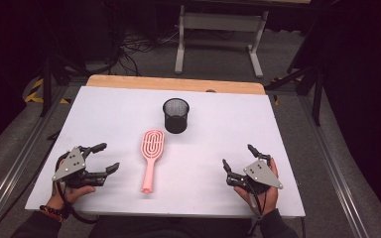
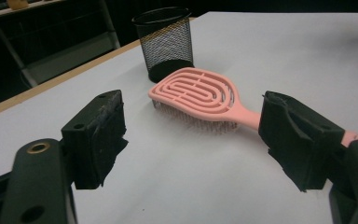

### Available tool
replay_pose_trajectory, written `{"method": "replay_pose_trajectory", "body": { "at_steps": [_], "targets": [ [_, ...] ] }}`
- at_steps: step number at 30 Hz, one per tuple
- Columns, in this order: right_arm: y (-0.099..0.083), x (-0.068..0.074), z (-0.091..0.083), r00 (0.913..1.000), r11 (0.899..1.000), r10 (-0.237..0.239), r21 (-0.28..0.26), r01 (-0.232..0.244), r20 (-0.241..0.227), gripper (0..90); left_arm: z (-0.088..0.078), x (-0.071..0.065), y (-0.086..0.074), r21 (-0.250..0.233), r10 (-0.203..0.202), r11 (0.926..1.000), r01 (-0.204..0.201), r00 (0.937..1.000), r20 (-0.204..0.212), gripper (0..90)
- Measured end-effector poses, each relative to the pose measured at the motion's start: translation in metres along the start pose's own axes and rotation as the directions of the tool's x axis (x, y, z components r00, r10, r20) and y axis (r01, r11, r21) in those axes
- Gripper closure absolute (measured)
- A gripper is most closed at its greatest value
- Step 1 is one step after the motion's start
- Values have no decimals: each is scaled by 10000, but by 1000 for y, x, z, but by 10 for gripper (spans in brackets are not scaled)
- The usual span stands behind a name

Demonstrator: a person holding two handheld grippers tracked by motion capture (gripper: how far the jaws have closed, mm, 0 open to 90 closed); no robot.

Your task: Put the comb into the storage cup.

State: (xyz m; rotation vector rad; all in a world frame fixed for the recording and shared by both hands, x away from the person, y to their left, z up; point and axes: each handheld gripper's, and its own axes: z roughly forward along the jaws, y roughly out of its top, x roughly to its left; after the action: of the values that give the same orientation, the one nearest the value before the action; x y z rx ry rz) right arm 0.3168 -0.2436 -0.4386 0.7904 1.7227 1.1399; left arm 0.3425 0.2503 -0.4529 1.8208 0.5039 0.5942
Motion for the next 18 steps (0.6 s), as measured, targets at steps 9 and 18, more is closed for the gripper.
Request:
{"method": "replay_pose_trajectory", "body": {
  "at_steps": [9, 18],
  "targets": [
    [0, 0, 1, 10000, 10000, 40, 90, -40, 3, 114, 7, -6, 10, 97, 441, 9990, -446, 9977, 518, 524],
    [-2, 0, 3, 10000, 9996, 59, 260, -57, -48, 115, 21, -13, 21, 289, 636, 9972, -694, 9841, 1656, 892]
  ]
}}
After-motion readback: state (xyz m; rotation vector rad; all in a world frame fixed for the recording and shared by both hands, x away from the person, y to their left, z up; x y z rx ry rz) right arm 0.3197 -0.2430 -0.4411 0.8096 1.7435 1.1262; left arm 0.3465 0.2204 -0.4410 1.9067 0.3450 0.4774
